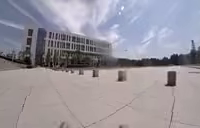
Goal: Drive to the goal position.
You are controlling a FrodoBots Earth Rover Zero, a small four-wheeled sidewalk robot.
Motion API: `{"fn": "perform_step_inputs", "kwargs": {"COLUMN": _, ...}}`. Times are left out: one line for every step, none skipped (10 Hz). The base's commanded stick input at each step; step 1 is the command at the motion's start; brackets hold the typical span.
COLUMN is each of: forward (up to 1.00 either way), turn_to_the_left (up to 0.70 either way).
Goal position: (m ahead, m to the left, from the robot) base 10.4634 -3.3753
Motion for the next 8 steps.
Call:
{"fn": "perform_step_inputs", "kwargs": {"forward": 0.70, "turn_to_the_left": -0.35}}
{"fn": "perform_step_inputs", "kwargs": {"forward": 0.70, "turn_to_the_left": -0.31}}
{"fn": "perform_step_inputs", "kwargs": {"forward": 0.70, "turn_to_the_left": -0.33}}
{"fn": "perform_step_inputs", "kwargs": {"forward": 0.70, "turn_to_the_left": -0.35}}
{"fn": "perform_step_inputs", "kwargs": {"forward": 0.70, "turn_to_the_left": -0.35}}
{"fn": "perform_step_inputs", "kwargs": {"forward": 0.70, "turn_to_the_left": -0.35}}
{"fn": "perform_step_inputs", "kwargs": {"forward": 0.70, "turn_to_the_left": -0.35}}
{"fn": "perform_step_inputs", "kwargs": {"forward": 0.70, "turn_to_the_left": -0.21}}
